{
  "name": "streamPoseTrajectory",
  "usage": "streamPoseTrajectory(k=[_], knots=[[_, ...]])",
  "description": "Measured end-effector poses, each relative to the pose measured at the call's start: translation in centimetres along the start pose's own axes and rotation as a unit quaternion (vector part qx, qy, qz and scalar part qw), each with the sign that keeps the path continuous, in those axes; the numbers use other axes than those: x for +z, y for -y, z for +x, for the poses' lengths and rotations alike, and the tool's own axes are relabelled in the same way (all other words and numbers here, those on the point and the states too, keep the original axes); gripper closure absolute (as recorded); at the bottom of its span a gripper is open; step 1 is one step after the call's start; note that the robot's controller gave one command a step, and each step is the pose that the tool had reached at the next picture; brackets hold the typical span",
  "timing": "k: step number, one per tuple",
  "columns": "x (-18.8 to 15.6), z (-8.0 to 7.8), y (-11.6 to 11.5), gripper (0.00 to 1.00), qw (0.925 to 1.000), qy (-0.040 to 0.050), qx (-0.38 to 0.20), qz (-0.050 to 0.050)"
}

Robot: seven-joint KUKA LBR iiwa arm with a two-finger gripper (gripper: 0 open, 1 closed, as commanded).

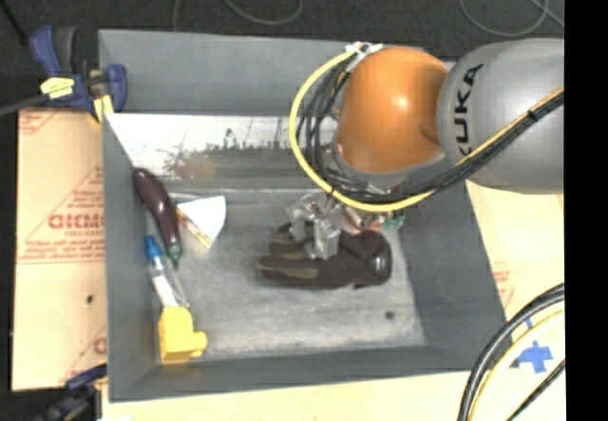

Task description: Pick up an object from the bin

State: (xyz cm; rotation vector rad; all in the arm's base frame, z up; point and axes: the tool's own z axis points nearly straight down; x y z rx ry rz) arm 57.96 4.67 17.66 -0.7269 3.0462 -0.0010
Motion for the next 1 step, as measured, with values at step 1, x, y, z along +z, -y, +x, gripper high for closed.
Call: streamPoseTrajectory(k=[1], knots=[[-8.98,1.52,1.57,1.0,0.9997,0.0016,0.024,0.0]])
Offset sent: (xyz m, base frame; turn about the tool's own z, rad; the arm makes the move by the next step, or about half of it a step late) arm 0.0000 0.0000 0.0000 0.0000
